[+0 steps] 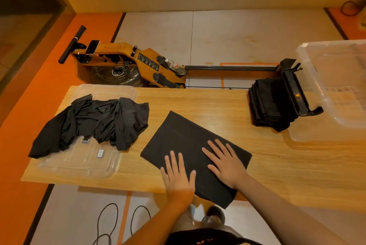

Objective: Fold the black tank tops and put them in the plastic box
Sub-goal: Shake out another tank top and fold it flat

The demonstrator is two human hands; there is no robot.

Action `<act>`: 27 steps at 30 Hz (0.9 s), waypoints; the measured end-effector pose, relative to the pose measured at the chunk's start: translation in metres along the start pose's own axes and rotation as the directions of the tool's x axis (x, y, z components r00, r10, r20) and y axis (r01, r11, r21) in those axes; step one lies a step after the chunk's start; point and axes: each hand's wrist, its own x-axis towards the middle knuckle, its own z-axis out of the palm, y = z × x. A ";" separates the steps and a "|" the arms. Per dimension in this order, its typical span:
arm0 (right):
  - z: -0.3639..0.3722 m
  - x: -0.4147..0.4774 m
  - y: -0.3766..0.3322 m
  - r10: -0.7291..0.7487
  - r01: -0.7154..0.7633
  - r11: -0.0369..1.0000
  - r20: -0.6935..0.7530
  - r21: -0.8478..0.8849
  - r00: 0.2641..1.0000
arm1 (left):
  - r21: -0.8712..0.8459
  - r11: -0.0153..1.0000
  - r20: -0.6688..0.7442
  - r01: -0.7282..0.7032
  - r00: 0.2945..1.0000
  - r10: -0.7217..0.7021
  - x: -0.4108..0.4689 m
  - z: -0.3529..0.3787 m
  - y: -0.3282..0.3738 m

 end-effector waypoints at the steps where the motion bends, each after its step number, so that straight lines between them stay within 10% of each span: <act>1: 0.005 -0.005 0.004 0.024 -0.024 1.000 0.028 0.014 0.999 | 0.021 1.000 -0.002 -0.011 1.000 0.011 0.003 0.007 -0.003; 9: 0.028 -0.043 -0.068 0.434 -0.415 0.865 -0.009 0.282 0.901 | 0.310 0.730 0.363 -0.609 0.785 0.501 0.103 -0.079 -0.029; 19: 0.014 -0.041 -0.020 0.017 -0.009 0.996 -0.085 0.093 0.996 | 0.018 0.741 0.002 -0.672 0.741 0.672 0.019 -0.017 -0.043; 27: 0.027 -0.056 -0.030 -0.145 0.141 0.980 0.016 0.142 0.989 | 0.111 0.747 0.105 -0.656 0.755 0.647 -0.004 0.009 -0.074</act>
